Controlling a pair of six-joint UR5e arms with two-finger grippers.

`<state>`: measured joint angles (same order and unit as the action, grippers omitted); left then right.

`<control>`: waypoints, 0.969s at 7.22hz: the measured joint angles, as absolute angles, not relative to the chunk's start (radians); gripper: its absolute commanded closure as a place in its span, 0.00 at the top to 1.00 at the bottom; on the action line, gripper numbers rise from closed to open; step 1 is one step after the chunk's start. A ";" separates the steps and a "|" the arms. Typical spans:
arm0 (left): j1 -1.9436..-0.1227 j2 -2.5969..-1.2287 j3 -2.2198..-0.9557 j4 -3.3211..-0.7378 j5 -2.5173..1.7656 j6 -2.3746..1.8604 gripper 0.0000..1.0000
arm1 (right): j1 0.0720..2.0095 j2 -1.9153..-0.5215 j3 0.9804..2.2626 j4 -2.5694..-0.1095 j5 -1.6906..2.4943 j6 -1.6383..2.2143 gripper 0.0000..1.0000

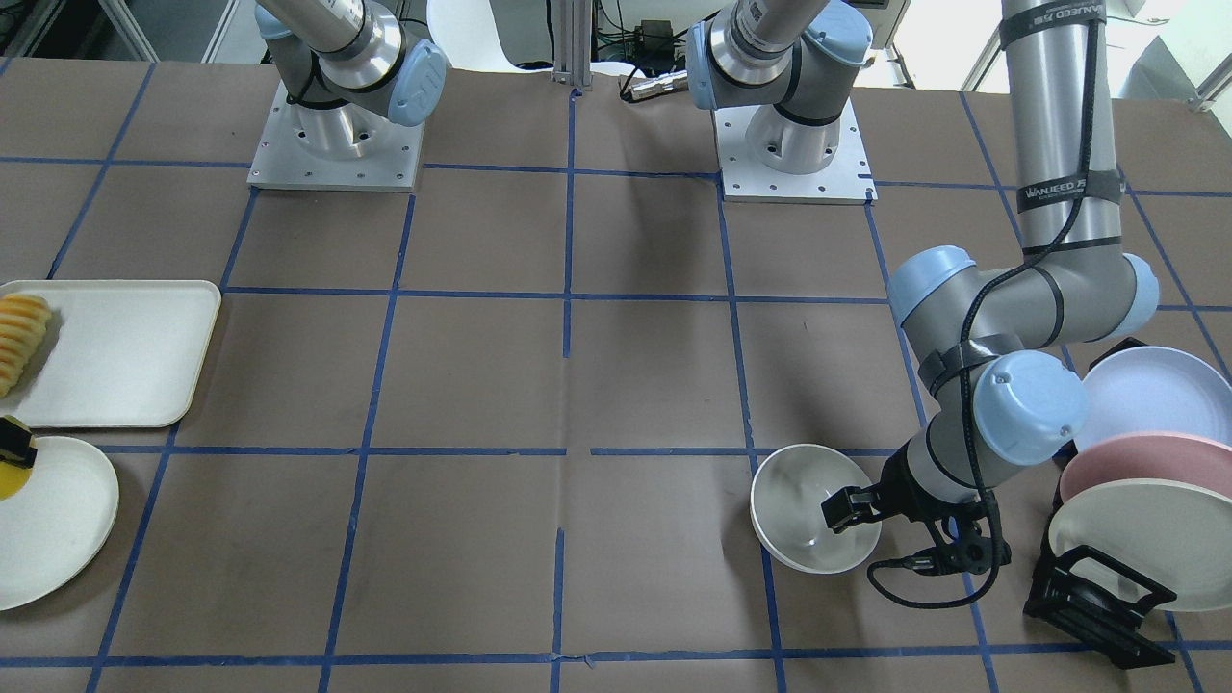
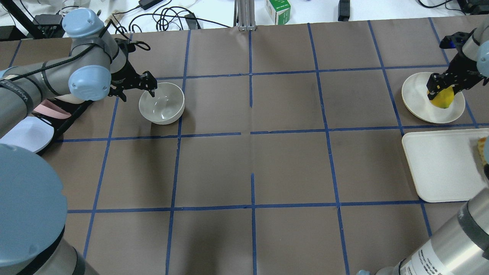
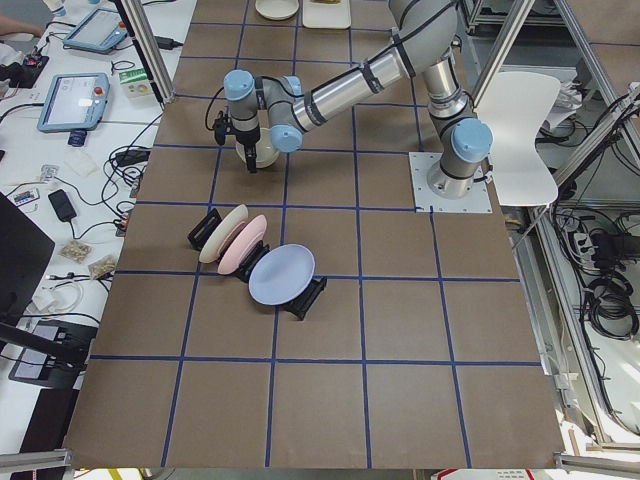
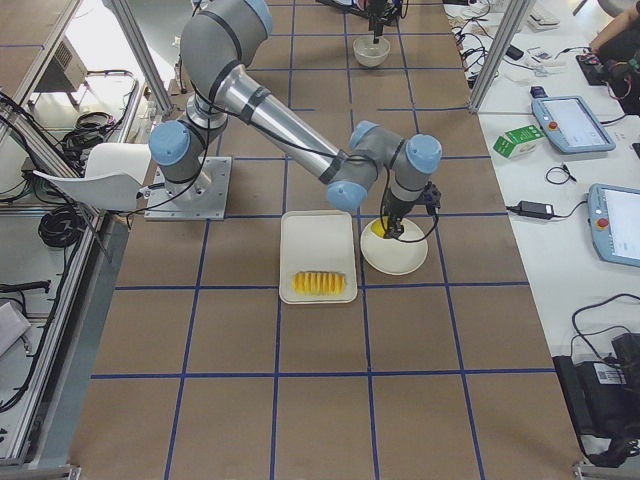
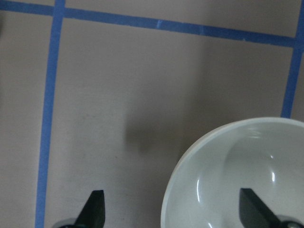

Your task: Place bowl and put lemon in it

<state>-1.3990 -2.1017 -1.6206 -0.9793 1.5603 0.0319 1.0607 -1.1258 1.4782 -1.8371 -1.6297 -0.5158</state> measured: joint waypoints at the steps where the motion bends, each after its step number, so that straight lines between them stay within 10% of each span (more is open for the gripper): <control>1: -1.399 -2.113 -1.620 -0.975 1.546 0.030 0.00 | 1.071 -1.205 1.473 -1.746 -1.630 -0.490 0.00; 7: -1.404 -2.086 -1.590 -0.977 1.488 0.031 0.00 | 1.436 -1.485 1.497 -1.548 -1.630 -0.086 0.00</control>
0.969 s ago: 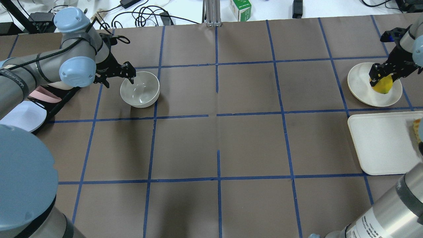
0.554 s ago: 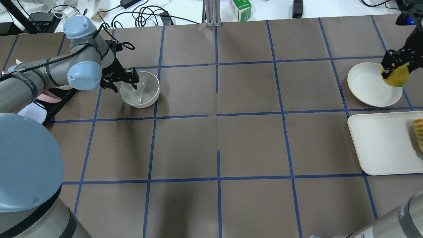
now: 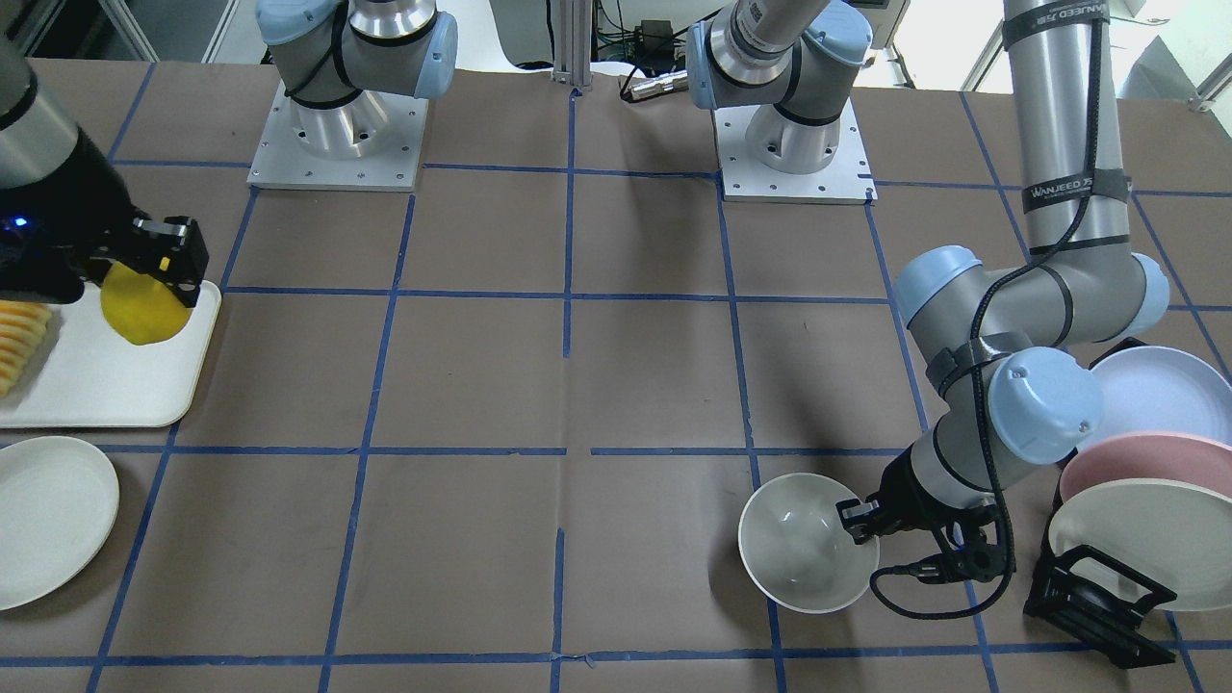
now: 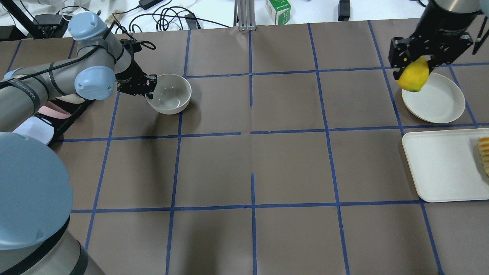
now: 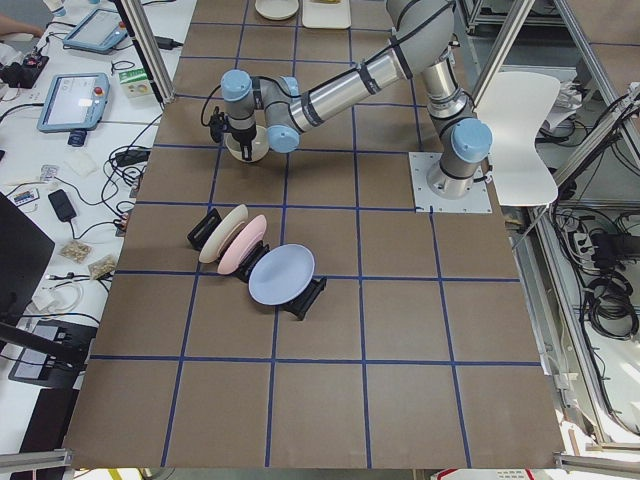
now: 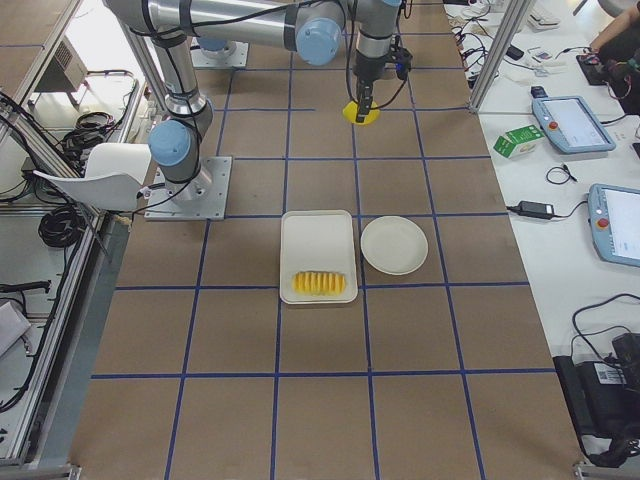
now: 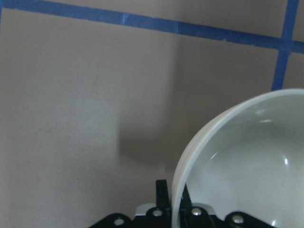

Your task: Place bowl and put lemon in it

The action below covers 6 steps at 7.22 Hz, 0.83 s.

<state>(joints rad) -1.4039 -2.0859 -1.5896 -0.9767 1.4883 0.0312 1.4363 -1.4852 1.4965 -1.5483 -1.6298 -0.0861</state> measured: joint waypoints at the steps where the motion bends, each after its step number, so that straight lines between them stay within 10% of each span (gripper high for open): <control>1: -1.419 -2.061 -1.588 -0.986 1.483 0.018 0.00 | 1.492 -1.490 1.498 -1.551 -1.612 0.014 0.00; 6: -1.676 -1.981 -1.697 -0.955 1.400 -0.199 0.00 | 1.646 -1.467 1.502 -1.599 -1.585 0.333 0.00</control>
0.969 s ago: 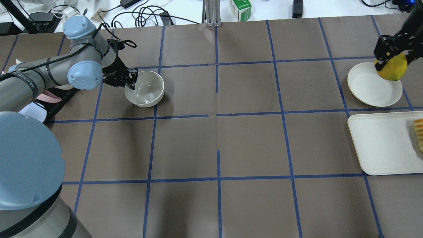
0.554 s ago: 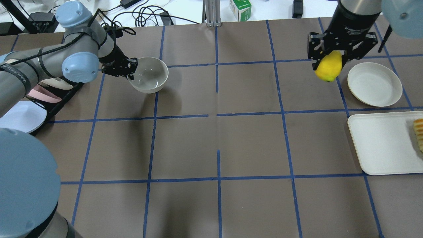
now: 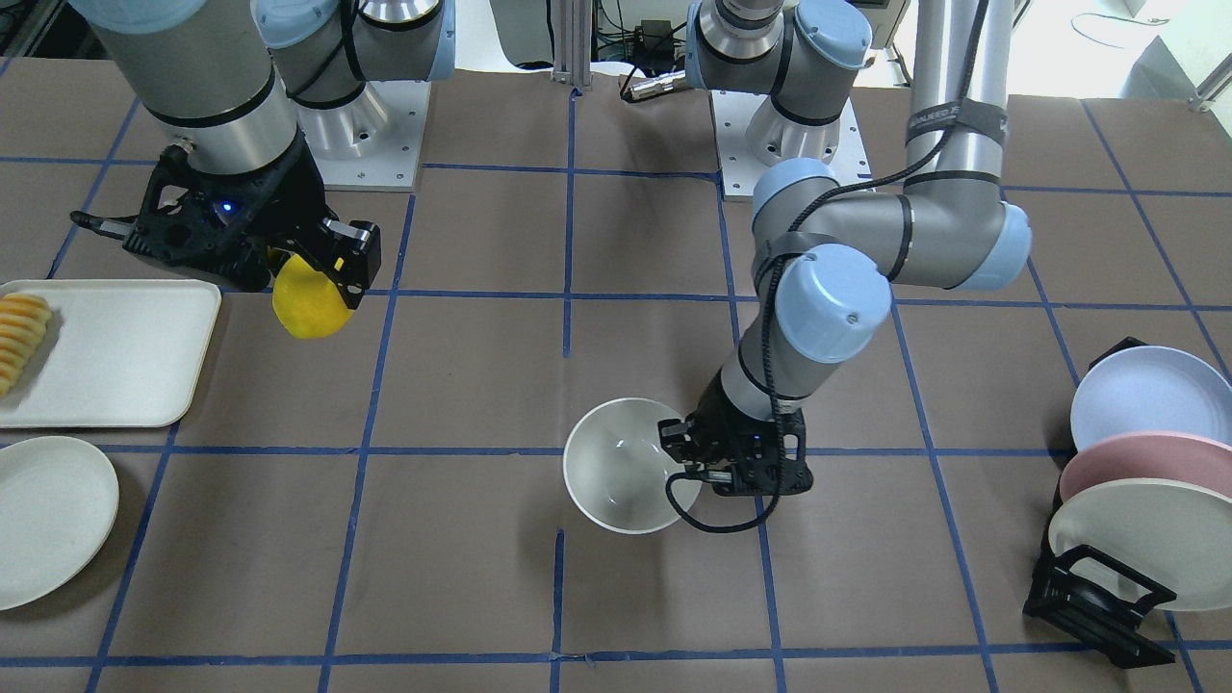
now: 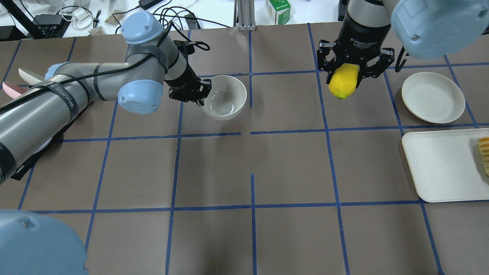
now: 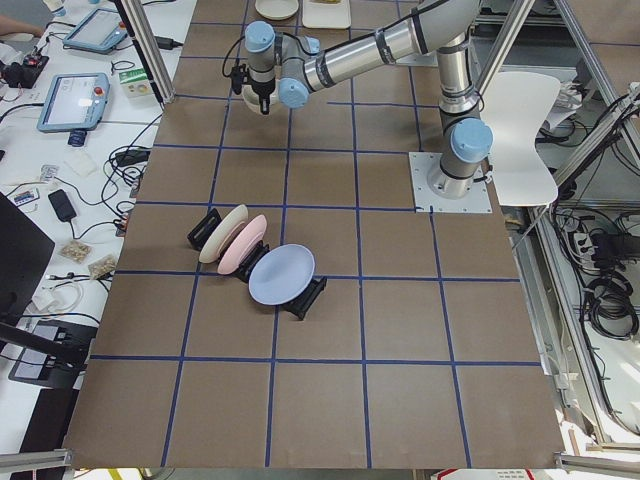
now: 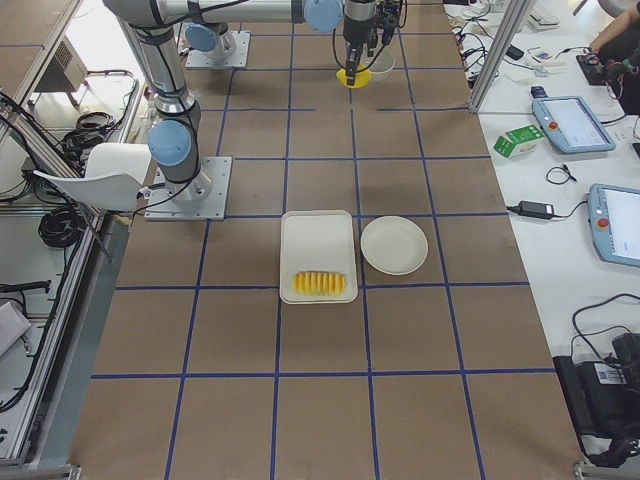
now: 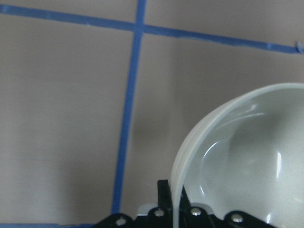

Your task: Place bowl and put lemon in it

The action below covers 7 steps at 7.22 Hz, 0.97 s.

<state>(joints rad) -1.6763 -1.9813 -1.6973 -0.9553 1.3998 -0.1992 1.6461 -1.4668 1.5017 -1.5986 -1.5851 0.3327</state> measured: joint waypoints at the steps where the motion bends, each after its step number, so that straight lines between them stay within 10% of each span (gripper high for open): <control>1: -1.708 -1.988 -1.721 -0.916 1.399 -0.241 0.00 | 1.656 -1.461 1.502 -1.605 -1.586 0.343 0.00; 4: -1.764 -2.005 -1.775 -0.863 1.397 -0.320 0.00 | 1.663 -1.457 1.500 -1.612 -1.585 0.348 0.00; 6: -1.783 -2.011 -1.781 -0.850 1.395 -0.348 0.99 | 1.664 -1.452 1.495 -1.630 -1.569 0.348 0.00; 7: -1.786 -2.013 -1.781 -0.849 1.394 -0.355 1.00 | 1.667 -1.438 1.495 -1.662 -1.541 0.352 0.00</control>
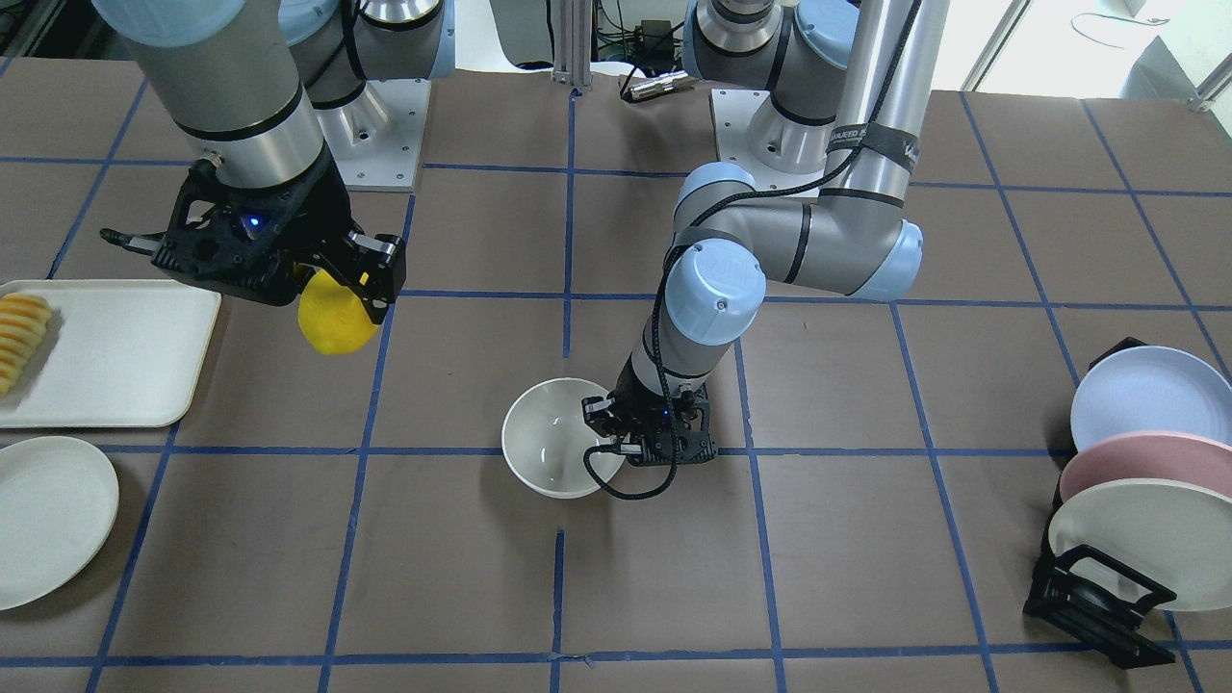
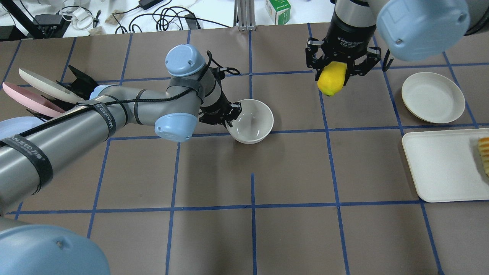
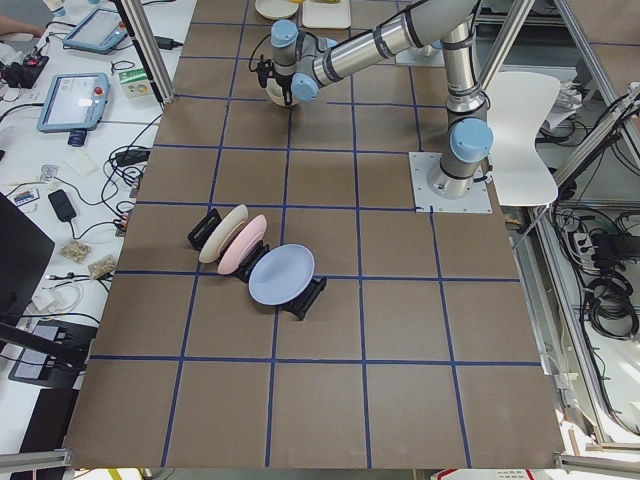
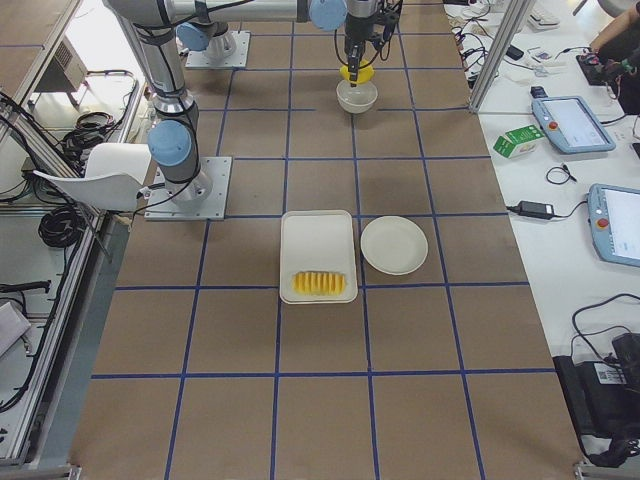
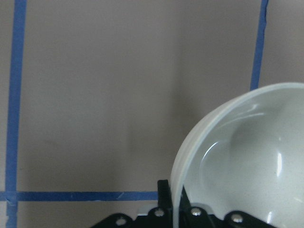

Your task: Place bowl and put lemon in it

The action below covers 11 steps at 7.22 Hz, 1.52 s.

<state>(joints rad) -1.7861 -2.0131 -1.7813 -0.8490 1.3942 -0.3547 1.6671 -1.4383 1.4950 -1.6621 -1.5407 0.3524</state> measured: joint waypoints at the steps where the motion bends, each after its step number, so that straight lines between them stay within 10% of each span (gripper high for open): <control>1: -1.786 -2.006 -1.778 -0.853 1.396 -0.356 1.00 | 1.681 -1.419 1.495 -1.699 -1.520 0.365 0.00; 9: -1.630 -1.768 -1.488 -1.412 1.620 -0.094 1.00 | 1.927 -1.047 1.507 -2.059 -1.511 0.438 0.09; 11: -1.618 -1.669 -1.505 -1.503 1.622 -0.074 1.00 | 1.951 -0.986 1.508 -2.102 -1.515 0.430 0.99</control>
